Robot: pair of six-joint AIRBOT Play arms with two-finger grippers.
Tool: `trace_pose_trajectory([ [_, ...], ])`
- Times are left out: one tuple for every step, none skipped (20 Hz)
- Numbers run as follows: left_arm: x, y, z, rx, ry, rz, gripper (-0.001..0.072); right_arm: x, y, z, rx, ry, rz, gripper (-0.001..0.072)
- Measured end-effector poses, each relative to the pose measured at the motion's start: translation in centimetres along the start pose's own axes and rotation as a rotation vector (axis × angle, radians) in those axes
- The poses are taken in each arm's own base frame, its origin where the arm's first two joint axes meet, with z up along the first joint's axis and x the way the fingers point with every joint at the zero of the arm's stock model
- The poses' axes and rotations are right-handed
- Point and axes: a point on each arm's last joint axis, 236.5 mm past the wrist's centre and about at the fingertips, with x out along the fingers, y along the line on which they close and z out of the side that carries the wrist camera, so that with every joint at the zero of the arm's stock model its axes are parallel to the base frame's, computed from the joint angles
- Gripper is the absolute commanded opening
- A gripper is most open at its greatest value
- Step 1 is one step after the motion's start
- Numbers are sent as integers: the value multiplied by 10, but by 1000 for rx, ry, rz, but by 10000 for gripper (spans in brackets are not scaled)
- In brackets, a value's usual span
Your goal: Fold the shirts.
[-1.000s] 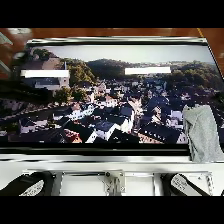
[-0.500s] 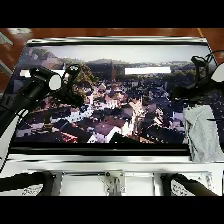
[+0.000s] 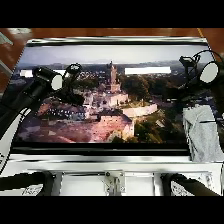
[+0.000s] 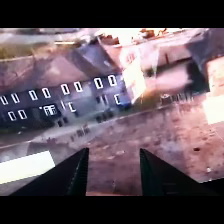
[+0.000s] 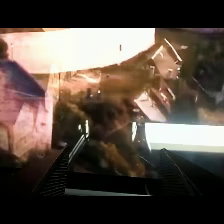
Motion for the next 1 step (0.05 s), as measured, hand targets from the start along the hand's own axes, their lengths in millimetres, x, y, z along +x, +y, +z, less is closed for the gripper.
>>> trace_pose_trajectory([
  [0,0,0,0,0,0,388,0,0,0,-1,0,-1,699],
])
